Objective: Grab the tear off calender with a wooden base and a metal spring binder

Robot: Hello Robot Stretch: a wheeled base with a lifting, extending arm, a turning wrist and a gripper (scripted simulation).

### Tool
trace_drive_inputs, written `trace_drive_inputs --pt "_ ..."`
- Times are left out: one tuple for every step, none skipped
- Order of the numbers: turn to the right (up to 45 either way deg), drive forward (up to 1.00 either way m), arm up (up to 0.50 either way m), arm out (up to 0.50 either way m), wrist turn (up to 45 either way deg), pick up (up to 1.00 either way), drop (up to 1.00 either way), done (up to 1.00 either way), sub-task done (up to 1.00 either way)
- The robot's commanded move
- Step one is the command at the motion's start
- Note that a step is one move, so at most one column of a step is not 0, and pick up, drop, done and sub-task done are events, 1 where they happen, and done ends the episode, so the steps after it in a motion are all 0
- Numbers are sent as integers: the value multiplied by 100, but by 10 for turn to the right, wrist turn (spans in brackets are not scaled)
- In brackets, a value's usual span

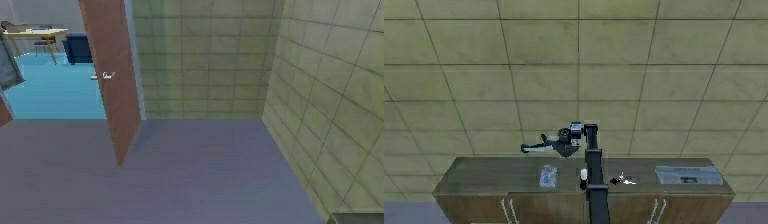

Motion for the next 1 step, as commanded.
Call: trace_drive_inputs --pt "0 0 0 0 150 0 0 0 0"
